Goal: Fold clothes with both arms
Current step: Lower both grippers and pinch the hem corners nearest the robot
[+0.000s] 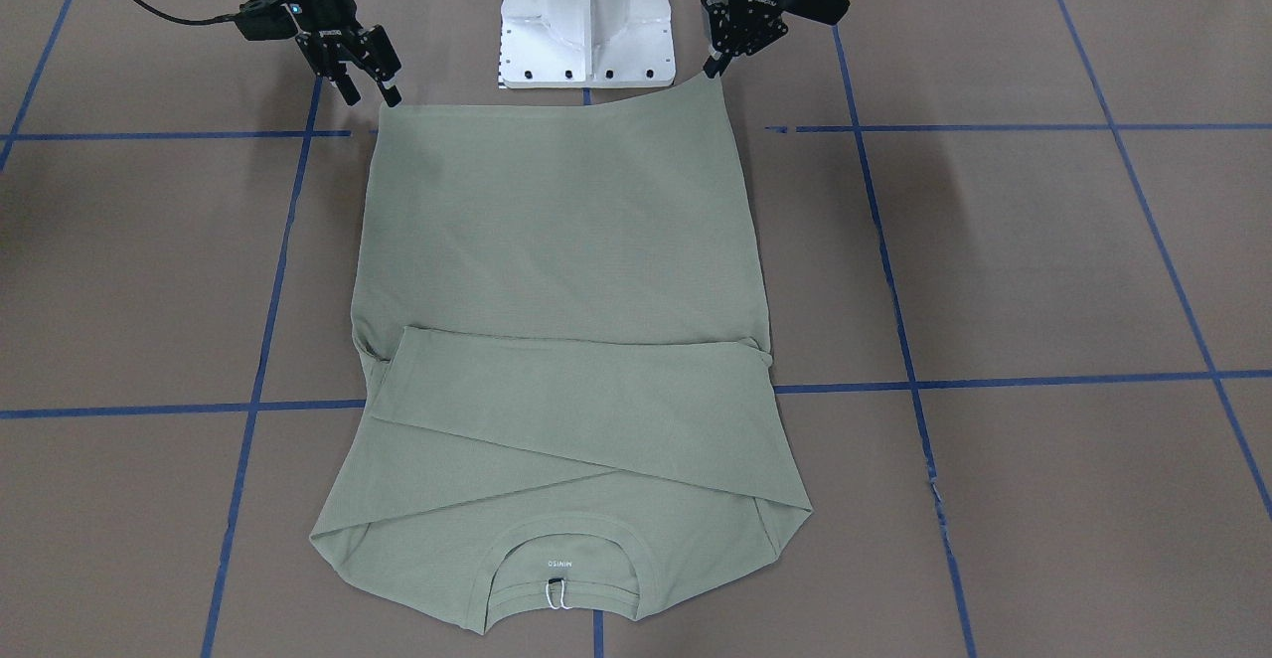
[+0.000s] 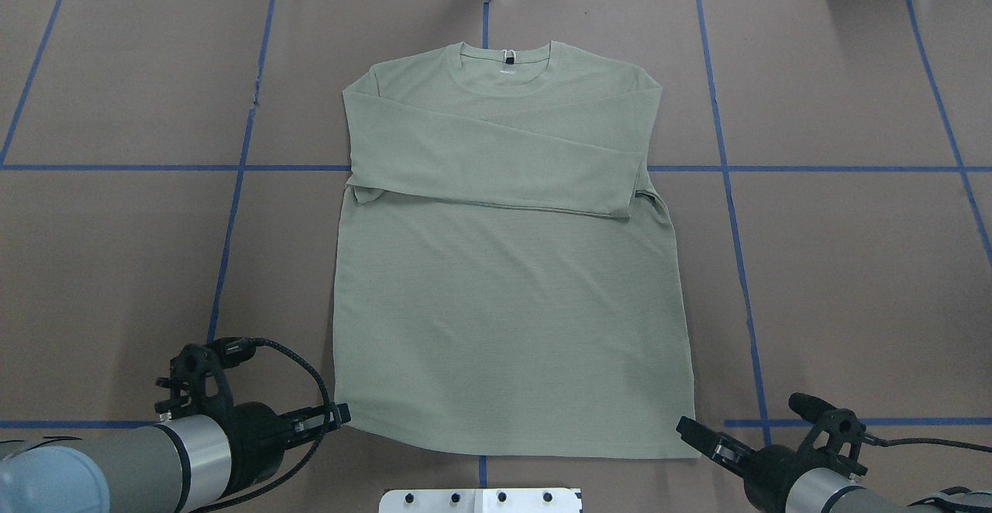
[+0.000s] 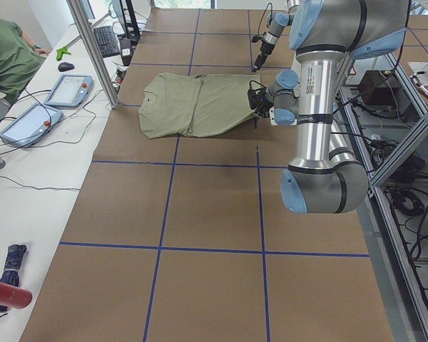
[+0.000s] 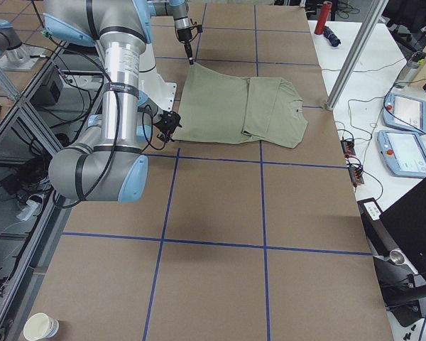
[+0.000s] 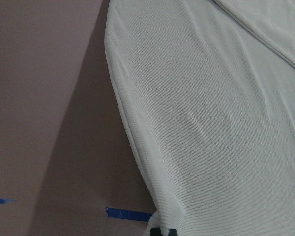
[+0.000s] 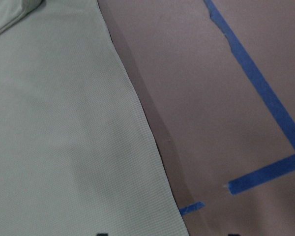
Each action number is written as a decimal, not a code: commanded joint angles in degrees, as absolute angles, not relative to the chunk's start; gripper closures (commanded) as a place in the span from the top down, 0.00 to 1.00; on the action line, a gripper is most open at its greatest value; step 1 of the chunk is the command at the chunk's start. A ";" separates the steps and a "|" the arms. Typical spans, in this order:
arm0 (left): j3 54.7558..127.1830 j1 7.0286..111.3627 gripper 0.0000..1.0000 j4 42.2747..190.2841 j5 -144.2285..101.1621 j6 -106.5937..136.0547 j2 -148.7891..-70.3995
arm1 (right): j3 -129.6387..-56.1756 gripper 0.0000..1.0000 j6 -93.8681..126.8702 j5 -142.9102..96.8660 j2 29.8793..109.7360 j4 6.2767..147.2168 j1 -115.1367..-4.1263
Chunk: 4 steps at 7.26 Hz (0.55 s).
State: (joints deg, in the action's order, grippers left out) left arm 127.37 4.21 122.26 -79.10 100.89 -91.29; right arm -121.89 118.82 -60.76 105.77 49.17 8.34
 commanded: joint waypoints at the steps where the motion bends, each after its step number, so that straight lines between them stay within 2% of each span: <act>1: 127.35 4.22 0.00 122.26 -79.01 100.90 -91.05 | -120.68 0.79 118.74 -57.93 105.73 49.57 11.33; 3: 127.26 4.22 0.00 122.26 -79.01 100.90 -91.05 | -120.67 0.63 118.65 -57.83 105.65 49.66 11.60; 4: 127.18 4.22 0.00 122.26 -79.01 100.90 -91.05 | -120.67 0.63 118.65 -57.83 105.56 49.66 11.69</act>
